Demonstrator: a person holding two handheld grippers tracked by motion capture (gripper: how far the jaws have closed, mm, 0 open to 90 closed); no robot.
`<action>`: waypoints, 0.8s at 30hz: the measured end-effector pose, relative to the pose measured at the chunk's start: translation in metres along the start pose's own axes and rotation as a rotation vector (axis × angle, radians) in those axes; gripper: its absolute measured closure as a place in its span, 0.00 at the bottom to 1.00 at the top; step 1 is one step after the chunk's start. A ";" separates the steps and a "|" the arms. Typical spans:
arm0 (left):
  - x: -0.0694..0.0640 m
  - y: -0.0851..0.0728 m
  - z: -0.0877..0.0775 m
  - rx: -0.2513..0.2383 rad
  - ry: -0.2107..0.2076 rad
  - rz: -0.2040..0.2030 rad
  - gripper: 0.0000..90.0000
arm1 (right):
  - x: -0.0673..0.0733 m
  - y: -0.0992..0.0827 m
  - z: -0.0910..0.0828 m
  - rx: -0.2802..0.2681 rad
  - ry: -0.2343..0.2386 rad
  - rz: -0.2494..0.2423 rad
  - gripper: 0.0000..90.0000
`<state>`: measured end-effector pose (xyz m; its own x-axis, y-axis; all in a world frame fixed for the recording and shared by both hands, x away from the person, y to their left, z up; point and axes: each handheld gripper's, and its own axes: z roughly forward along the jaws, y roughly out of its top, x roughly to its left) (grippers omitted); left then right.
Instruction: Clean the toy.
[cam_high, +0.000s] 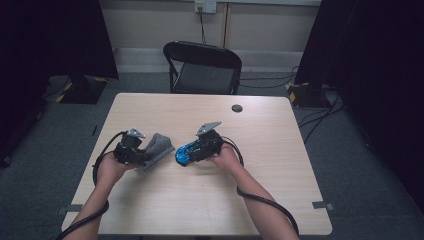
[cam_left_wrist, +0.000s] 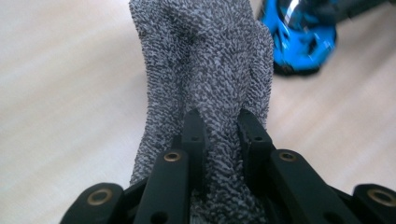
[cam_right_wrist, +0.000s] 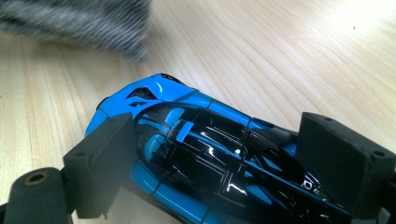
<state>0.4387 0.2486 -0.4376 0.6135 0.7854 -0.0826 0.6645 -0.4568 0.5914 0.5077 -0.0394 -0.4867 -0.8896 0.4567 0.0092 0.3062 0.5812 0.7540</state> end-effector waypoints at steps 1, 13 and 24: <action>0.002 0.006 0.003 -0.003 0.006 0.006 0.84 | 0.000 0.000 0.000 -0.001 0.000 -0.001 0.13; 0.005 0.074 0.046 -0.032 0.011 0.092 0.84 | -0.001 -0.001 0.000 -0.008 0.005 0.005 0.13; -0.008 0.105 0.103 -0.015 -0.049 0.177 0.84 | -0.001 -0.001 0.000 -0.011 0.009 0.007 0.13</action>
<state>0.5472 0.1517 -0.4574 0.7403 0.6721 -0.0146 0.5380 -0.5793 0.6123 0.5082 -0.0405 -0.4875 -0.8904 0.4547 0.0200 0.3085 0.5705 0.7611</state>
